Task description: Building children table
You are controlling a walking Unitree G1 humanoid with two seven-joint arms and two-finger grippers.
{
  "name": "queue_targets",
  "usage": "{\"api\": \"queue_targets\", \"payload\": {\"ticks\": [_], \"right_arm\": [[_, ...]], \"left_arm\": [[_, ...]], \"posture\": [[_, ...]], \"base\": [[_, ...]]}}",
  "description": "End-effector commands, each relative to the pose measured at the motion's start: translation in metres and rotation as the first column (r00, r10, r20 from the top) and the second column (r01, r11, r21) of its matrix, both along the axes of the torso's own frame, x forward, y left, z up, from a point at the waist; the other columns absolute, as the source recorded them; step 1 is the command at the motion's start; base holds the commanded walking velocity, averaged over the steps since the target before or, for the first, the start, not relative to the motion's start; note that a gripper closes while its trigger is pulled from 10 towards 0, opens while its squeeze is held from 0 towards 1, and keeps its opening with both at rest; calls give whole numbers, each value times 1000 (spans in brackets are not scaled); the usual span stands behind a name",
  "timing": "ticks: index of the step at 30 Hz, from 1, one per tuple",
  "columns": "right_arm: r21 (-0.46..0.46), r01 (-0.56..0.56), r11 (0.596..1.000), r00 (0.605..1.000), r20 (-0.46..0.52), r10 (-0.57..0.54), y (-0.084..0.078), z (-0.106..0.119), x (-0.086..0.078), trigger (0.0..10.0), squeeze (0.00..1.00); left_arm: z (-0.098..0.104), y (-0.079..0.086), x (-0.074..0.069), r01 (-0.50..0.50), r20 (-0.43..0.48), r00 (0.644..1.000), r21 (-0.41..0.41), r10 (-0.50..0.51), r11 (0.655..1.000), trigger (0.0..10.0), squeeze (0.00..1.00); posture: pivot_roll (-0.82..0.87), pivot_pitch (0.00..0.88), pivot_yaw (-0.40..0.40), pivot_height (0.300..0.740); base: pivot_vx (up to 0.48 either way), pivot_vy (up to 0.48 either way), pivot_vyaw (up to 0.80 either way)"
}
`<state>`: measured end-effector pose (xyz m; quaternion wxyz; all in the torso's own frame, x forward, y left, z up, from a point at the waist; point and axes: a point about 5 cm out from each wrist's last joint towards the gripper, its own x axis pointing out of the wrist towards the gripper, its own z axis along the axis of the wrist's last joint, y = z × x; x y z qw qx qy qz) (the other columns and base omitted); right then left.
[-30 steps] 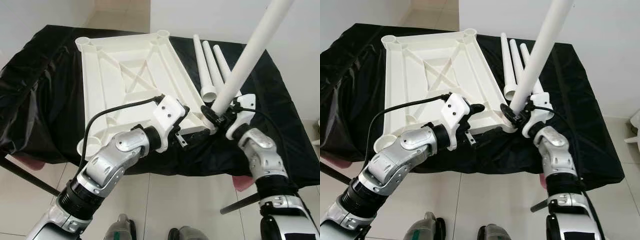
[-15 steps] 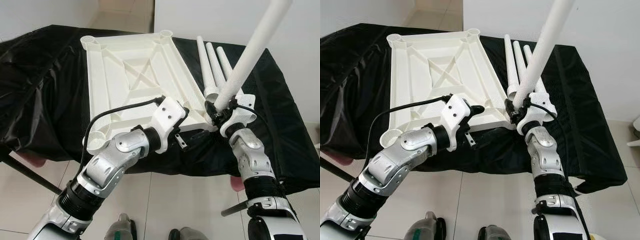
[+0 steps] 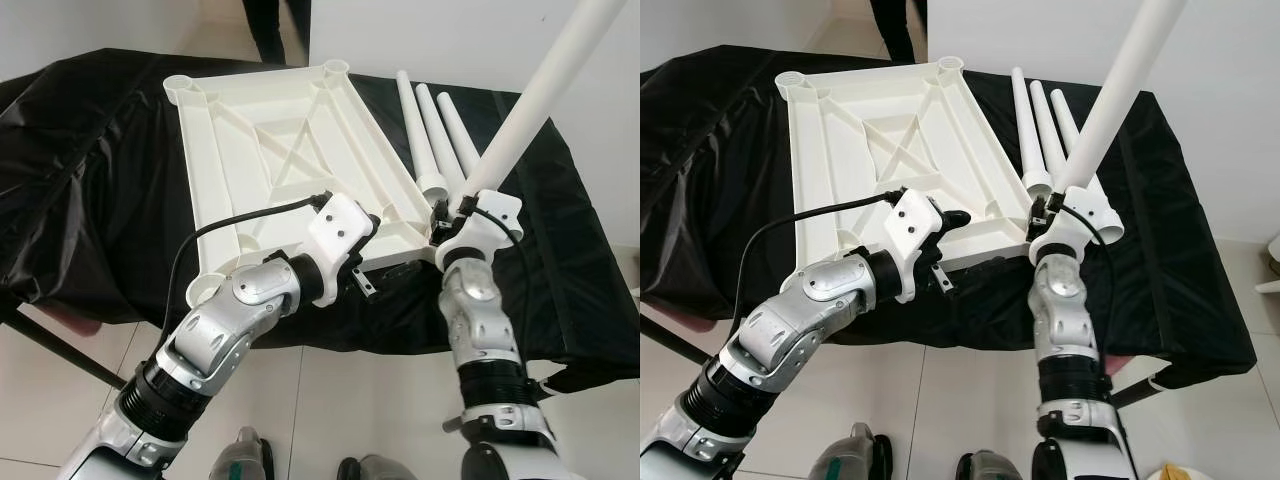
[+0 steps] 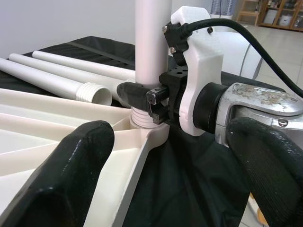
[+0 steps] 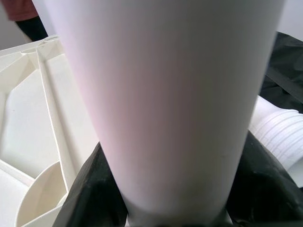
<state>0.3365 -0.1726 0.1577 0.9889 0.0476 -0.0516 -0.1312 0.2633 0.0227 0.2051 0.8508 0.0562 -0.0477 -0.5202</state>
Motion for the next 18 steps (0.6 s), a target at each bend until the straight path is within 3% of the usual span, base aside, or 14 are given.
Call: {"api": "queue_targets", "payload": {"ticks": [1,10,16,17,18], "right_arm": [[32,8,999,996,-91,-5,2,-20,-5,10000,0],[14,9,1000,997,-76,-8,16,-15,-11,10000,0],[-4,21,1000,998,-67,-22,14,-11,-11,10000,0],[15,13,1000,999,-47,-12,13,-10,-11,10000,1000],[11,4,1000,999,-33,-4,11,-7,-12,10000,1000]], "left_arm": [[-3,0,-3,53,-15,999,16,-52,998,10000,0],[-2,-1,-3,57,-12,998,14,-57,998,10000,0],[-2,-2,-3,59,-12,998,13,-59,998,10000,0],[-2,-3,-3,59,-12,998,12,-59,998,10000,0],[-2,-3,-3,60,-12,998,11,-60,998,10000,0]], "posture": [[6,84,-12,740],[-1,86,-11,740],[-5,86,-13,740],[-7,86,-13,740],[-8,86,-14,740]], "base": [[0,0,0],[0,0,0],[0,0,0],[0,0,0],[0,0,0]]}}
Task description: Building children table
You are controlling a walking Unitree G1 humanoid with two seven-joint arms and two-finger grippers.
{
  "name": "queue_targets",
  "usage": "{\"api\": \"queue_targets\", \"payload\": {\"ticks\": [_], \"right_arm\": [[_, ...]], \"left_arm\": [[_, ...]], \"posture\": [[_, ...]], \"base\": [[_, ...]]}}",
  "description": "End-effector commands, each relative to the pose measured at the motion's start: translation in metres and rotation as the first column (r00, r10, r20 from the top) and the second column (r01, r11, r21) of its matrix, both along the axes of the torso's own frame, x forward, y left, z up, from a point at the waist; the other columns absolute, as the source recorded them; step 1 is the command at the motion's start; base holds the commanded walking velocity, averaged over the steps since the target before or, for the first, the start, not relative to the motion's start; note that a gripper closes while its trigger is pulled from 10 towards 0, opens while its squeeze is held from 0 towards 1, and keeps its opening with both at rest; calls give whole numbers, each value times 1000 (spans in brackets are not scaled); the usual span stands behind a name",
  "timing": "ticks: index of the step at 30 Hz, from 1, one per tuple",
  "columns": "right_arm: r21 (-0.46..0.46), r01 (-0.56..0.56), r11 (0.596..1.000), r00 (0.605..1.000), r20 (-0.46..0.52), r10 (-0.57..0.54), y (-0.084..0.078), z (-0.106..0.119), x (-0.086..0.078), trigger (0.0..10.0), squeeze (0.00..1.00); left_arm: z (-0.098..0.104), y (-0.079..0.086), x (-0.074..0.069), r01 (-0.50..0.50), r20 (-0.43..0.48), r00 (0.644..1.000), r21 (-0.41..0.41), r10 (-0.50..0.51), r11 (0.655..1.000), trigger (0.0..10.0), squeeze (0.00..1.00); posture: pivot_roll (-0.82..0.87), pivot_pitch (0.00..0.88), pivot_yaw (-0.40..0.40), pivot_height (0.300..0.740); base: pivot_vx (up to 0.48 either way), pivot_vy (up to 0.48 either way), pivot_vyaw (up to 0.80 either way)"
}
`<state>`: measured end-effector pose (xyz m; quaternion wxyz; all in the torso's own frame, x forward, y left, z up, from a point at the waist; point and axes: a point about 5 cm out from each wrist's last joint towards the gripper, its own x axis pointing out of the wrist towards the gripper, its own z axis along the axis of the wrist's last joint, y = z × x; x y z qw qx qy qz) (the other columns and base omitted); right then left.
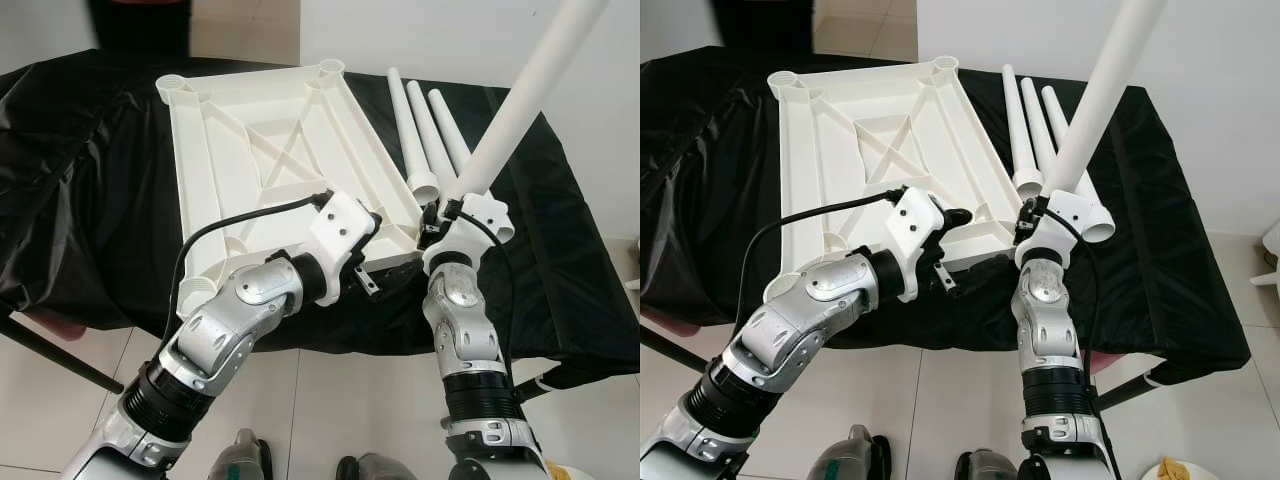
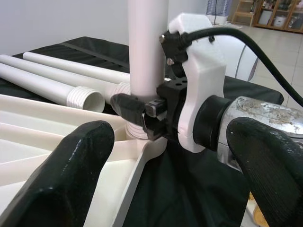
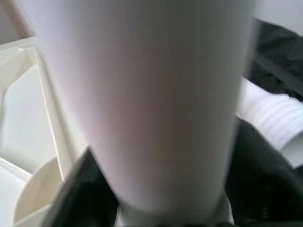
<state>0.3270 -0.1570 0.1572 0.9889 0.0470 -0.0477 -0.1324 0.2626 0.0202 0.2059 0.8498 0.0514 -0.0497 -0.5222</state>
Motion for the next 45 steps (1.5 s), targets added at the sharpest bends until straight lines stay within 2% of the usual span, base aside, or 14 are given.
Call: {"api": "queue_targets", "payload": {"ticks": [1,9,10,14,16,22,29,37,38,39,42,43,44,45], "right_arm": [[7,-4,1000,1000,-17,4,-6,-5,-2,10000,1000],[-33,-138,990,990,30,139,-11,4,0,10000,980],[-34,-211,977,977,32,212,-10,5,1,10000,0],[-52,-347,937,937,25,348,-9,7,3,10000,0],[-116,-456,882,889,-4,458,-10,4,4,10000,0],[-197,-594,780,802,-69,593,-23,-3,6,10000,0],[-189,-638,746,768,-86,635,-46,-5,10,10000,0],[-188,-692,697,720,-97,688,-53,-6,10,10000,0],[-191,-695,693,716,-106,690,-55,-8,11,9569,0],[-194,-697,690,715,-108,691,-56,-9,11,3647,0],[-194,-700,687,711,-108,695,-58,-9,13,3647,0],[-195,-702,685,709,-103,697,-59,-9,13,3176,0],[-198,-701,686,710,-101,697,-60,-9,14,0,0],[-198,-701,686,710,-101,697,-60,-9,14,0,0]], "left_arm": [[-3,-1,-2,55,-10,998,21,-55,998,10000,0],[-3,-1,-2,54,-8,999,18,-54,998,10000,0],[-2,-1,-2,54,-8,999,18,-54,998,10000,0],[-2,-1,-1,53,-6,999,18,-53,998,10000,0],[-2,-1,-1,53,-4,999,18,-53,998,10000,0],[-1,0,-1,51,-1,999,20,-51,999,10000,0],[-1,1,-1,51,-1,999,23,-51,998,10000,0],[-2,1,-2,57,-3,998,27,-57,998,10000,0],[-2,1,-2,60,-3,998,28,-60,998,10000,0],[-2,0,-2,62,-3,998,28,-62,998,10000,0],[-2,0,-2,66,-3,998,29,-66,997,10000,0],[-2,-1,-2,68,-3,998,30,-68,997,10000,0],[-2,-1,-2,70,-2,998,30,-70,997,10000,0],[-2,-1,-2,70,-2,998,30,-70,997,10000,0]], "posture": [[-8,86,-14,740],[-11,85,-16,740],[-12,85,-16,740],[-14,85,-15,740],[-12,84,-15,740],[-4,78,-15,740],[3,76,-11,740],[1,73,-4,740],[-1,70,0,740],[-2,69,1,740],[-2,69,1,740],[-2,66,3,740],[-3,62,3,740],[-3,62,3,740]], "base": [[0,0,0],[0,0,0],[0,0,0],[0,0,0],[0,0,0],[0,0,0],[0,0,0],[0,0,0],[0,0,0],[0,0,0],[0,0,0],[0,0,0],[0,0,0],[0,0,0]]}}
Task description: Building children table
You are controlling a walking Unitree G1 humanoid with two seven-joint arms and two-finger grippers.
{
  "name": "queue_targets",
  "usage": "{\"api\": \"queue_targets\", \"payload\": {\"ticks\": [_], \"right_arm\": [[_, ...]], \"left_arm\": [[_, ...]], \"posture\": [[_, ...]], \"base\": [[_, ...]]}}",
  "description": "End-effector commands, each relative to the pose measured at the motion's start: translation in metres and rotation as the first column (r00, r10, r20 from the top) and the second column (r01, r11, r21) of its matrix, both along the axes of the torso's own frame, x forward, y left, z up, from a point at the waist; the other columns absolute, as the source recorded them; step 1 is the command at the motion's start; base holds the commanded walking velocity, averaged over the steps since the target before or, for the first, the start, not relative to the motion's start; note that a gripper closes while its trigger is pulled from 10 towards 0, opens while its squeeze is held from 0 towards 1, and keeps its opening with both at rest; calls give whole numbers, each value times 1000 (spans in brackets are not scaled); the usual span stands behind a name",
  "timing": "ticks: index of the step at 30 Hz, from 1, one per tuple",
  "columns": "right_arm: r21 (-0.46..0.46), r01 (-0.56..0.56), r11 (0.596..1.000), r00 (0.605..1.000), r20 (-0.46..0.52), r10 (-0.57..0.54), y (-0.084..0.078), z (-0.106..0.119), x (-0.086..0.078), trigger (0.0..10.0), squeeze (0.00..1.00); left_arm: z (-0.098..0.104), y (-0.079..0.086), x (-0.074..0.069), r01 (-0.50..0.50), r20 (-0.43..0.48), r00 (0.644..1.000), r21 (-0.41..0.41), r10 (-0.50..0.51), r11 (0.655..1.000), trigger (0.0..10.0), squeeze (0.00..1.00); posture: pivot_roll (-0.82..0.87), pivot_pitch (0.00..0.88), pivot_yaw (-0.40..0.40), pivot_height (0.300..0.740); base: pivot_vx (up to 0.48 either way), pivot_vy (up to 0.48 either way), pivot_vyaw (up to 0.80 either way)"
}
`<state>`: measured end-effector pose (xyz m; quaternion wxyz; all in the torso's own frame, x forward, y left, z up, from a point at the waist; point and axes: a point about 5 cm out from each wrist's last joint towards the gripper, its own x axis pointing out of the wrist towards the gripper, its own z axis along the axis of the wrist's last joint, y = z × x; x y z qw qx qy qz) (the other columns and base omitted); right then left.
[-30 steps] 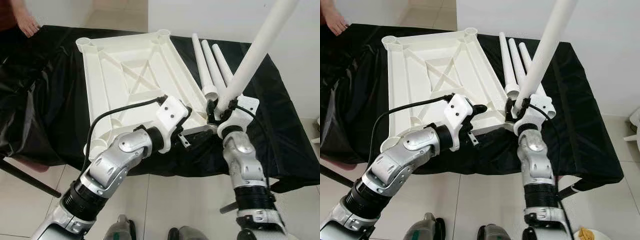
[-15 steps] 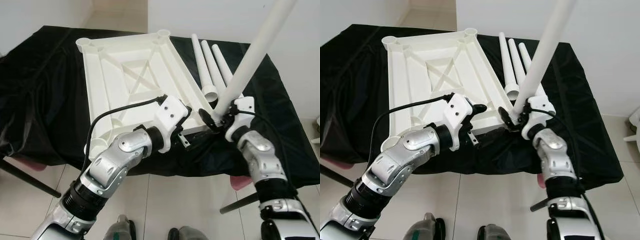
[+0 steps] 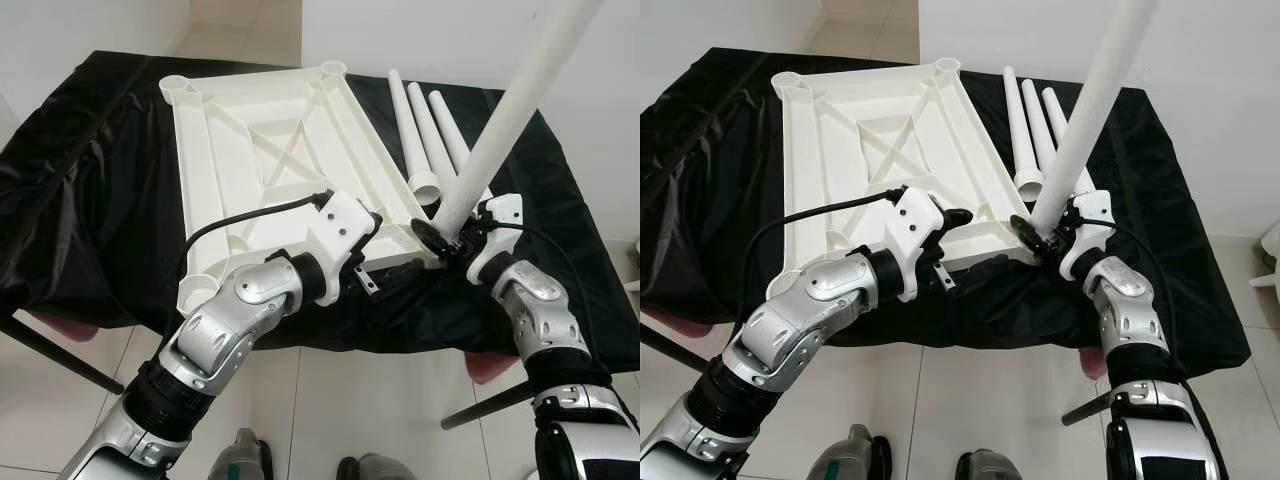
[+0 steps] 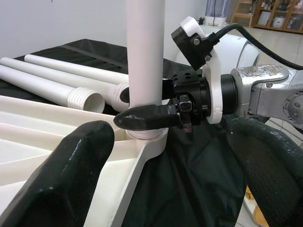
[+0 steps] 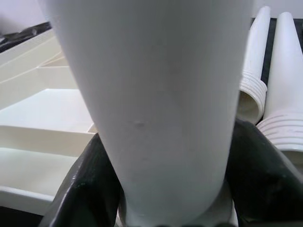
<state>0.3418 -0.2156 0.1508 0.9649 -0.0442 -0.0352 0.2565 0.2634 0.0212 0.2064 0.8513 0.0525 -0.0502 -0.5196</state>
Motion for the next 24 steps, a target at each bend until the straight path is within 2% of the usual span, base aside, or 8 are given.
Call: {"api": "queue_targets", "payload": {"ticks": [1,10,11,12,13,21,24], "right_arm": [[-14,-5,1000,1000,-2,5,-3,-2,0,0,0],[-10,-11,1000,1000,-1,11,-3,-4,0,0,0],[-21,-5,1000,1000,-1,5,-2,-5,-1,6706,0],[-21,-5,1000,1000,-1,5,-2,-5,-1,6706,0],[-22,21,1000,1000,-2,-21,0,-6,0,10000,0],[24,101,995,994,33,-102,16,-1,-2,10000,0],[64,174,983,984,33,-176,21,2,-2,10000,0]], "left_arm": [[-2,-2,-3,77,-4,997,29,-77,997,10000,0],[-2,-3,-3,79,-3,997,31,-79,996,10000,0],[-2,-3,-3,78,-3,997,30,-78,997,10000,0],[-2,-3,-3,78,-3,997,30,-78,997,10000,0],[-2,-3,-4,76,-3,997,29,-76,997,10000,0],[-3,-3,-4,74,-7,997,26,-73,997,10000,0],[-3,-3,-5,75,-9,997,26,-75,997,10000,0]], "posture": [[-3,62,3,740],[0,58,-3,740],[0,58,-5,740],[0,58,-5,740],[1,59,-7,740],[-1,66,-11,740],[0,72,-12,740]], "base": [[0,0,0],[0,0,0],[0,0,0],[0,0,0],[0,0,0],[0,0,0],[0,0,0]]}}
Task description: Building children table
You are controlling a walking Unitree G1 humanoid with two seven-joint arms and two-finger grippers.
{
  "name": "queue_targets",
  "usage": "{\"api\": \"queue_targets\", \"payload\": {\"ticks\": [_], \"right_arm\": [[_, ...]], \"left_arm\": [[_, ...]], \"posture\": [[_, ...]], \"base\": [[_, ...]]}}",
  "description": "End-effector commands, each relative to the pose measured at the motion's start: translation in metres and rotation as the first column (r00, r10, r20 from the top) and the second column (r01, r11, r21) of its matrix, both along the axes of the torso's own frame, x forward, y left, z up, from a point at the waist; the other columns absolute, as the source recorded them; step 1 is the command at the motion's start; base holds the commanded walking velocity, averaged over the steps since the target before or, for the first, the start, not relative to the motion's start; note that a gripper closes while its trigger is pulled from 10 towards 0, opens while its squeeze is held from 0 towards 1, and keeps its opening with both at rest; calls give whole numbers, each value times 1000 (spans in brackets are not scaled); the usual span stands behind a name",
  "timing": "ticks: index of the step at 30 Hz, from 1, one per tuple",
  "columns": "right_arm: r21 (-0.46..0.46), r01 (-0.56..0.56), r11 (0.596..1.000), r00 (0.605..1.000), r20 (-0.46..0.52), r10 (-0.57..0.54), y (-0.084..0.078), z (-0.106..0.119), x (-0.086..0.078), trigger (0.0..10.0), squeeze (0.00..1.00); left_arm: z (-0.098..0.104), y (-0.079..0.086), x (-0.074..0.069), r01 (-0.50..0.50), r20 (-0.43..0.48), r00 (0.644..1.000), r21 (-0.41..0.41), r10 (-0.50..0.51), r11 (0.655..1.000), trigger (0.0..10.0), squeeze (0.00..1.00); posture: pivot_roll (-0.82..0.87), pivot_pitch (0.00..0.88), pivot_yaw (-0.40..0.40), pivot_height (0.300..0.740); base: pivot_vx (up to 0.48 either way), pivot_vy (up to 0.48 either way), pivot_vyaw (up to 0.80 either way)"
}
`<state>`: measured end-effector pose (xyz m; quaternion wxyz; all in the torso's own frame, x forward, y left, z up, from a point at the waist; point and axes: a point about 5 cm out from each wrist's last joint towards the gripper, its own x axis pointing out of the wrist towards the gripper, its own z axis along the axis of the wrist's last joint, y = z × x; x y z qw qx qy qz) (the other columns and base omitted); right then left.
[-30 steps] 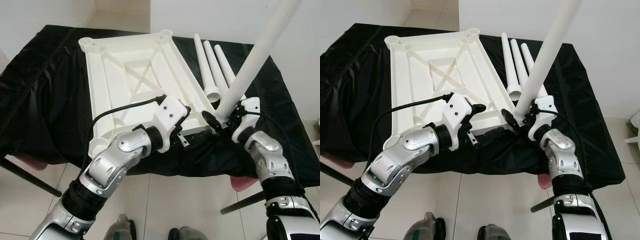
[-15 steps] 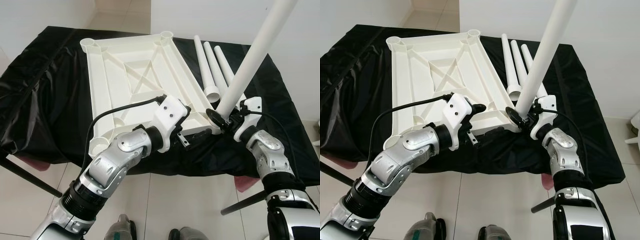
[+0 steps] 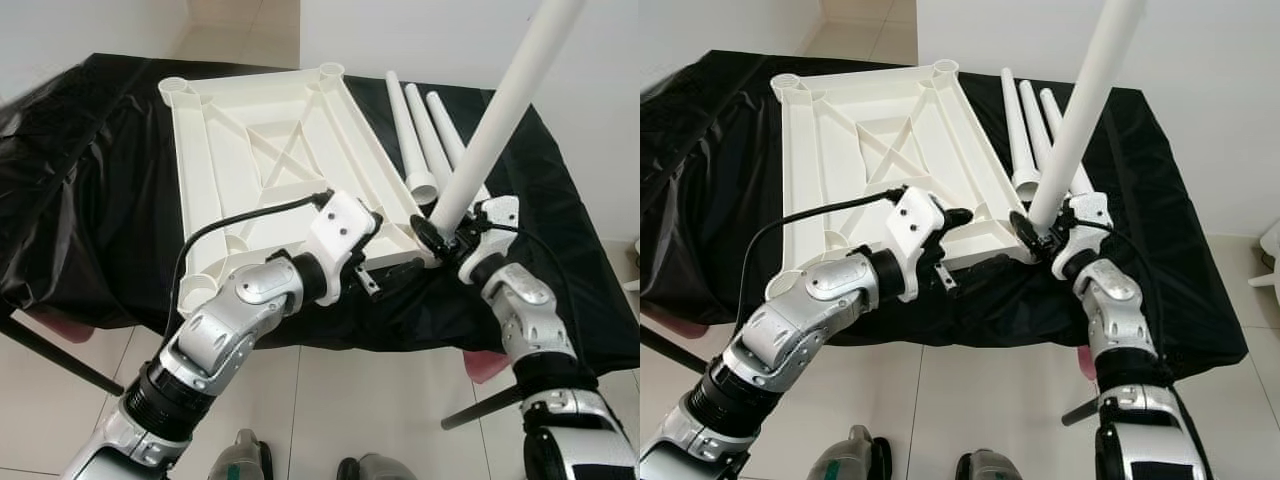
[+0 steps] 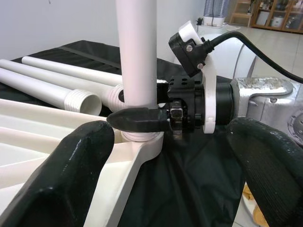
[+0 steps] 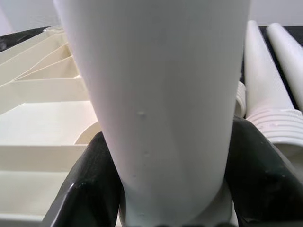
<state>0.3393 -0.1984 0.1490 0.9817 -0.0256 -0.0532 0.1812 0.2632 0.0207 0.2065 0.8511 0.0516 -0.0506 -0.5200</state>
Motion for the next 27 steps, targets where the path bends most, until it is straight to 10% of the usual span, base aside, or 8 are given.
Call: {"api": "queue_targets", "payload": {"ticks": [1,15,27], "right_arm": [[9,25,1000,1000,8,-25,3,4,1,10000,0],[97,454,885,891,-70,-449,21,0,-6,10000,0],[122,487,865,873,-104,-476,39,2,-13,10000,0]], "left_arm": [[-3,-2,-5,74,-9,997,28,-74,997,10000,0],[-4,-2,-5,69,-15,998,28,-68,997,10000,0],[-4,-1,-5,61,-15,998,27,-61,998,10000,0]], "posture": [[0,72,-12,740],[5,80,-17,740],[7,90,-16,740]], "base": [[0,0,0],[0,0,0],[0,0,0]]}}
